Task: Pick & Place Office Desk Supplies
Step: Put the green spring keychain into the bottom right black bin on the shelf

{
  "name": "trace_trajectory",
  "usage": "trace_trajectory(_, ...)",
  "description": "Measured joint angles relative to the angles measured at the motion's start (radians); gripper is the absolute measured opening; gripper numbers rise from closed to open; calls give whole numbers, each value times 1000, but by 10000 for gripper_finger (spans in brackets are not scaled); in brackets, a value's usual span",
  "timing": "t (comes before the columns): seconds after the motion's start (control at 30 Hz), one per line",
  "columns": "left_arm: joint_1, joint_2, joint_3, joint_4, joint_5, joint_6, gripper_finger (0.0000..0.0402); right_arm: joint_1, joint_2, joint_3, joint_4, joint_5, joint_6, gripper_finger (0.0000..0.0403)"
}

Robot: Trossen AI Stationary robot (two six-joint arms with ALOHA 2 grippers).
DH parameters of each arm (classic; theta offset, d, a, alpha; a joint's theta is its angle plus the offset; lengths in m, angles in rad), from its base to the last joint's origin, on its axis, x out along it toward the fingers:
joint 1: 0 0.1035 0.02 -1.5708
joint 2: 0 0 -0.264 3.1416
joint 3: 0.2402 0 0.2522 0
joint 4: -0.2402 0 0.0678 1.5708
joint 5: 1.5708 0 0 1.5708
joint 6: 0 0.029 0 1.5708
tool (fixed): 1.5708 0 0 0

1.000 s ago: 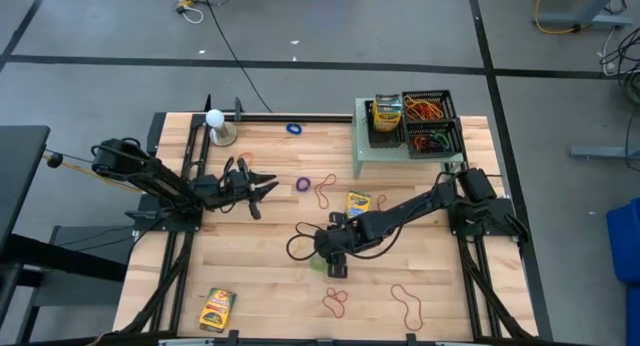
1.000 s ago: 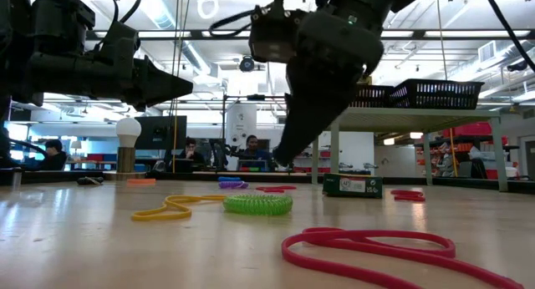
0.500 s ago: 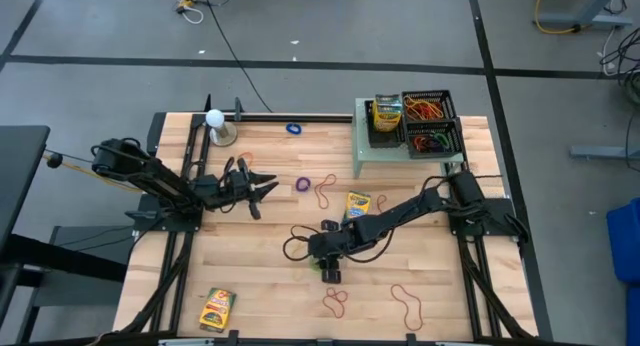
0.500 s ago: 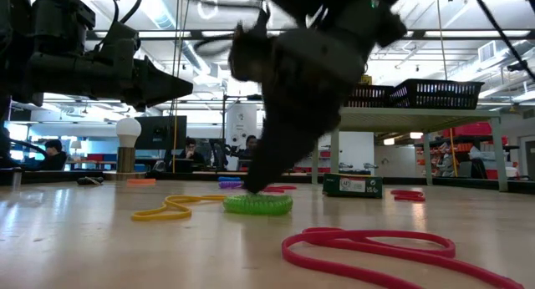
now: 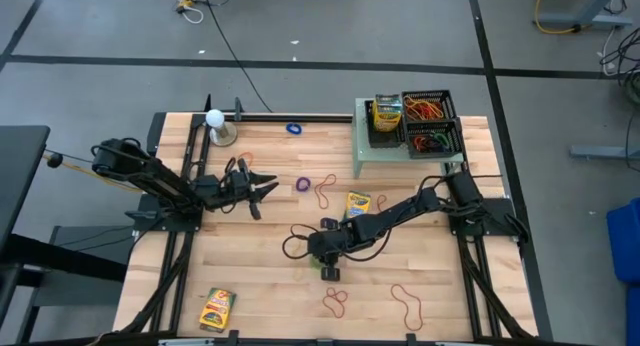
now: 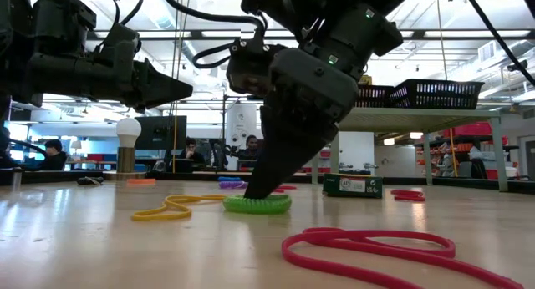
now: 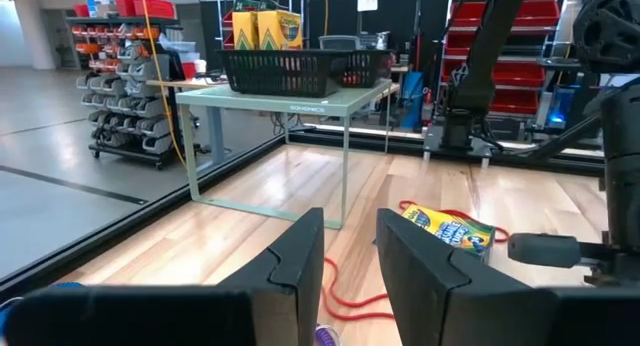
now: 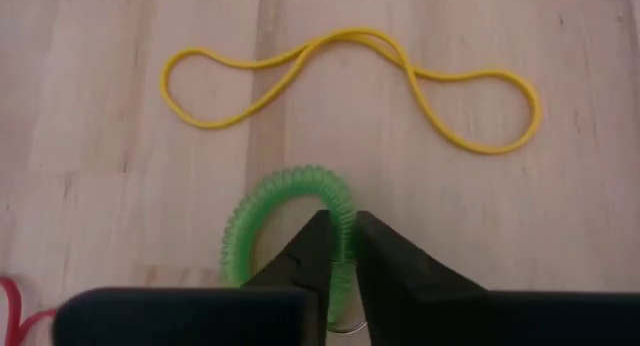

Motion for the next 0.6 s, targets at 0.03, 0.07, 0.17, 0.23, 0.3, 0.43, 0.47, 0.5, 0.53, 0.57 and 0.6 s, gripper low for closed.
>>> trace_trajectory(0.03,0,0,0,0,0,0,104,0,-4,0,-5,0,-5,32)
trace_trajectory(0.07,0,0,0,0,0,0,104,0,-6,0,-7,2,-7,28)
trace_trajectory(0.17,0,0,1,0,0,0,104,0,-35,-3,-26,15,-8,26)
trace_trajectory(0.23,0,0,1,0,0,0,104,0,-68,-3,-35,16,-7,28)
trace_trajectory(0.3,0,0,1,0,0,0,104,0,-108,-3,-55,24,-7,29)
trace_trajectory(0.43,0,0,1,0,0,0,104,-2,-215,-3,-97,88,-7,29)
trace_trajectory(0.47,0,0,1,0,0,0,104,-4,-249,-3,-112,104,-7,29)
trace_trajectory(0.5,0,0,1,0,0,0,104,-8,-285,-3,-125,119,1,29)
trace_trajectory(0.53,0,0,1,0,0,0,104,-14,-323,-3,-136,130,10,29)
trace_trajectory(0.57,0,0,1,0,0,0,104,-22,-359,-3,-155,147,22,29)
trace_trajectory(0.6,0,0,1,0,0,0,104,-32,-400,-3,-167,166,32,29)
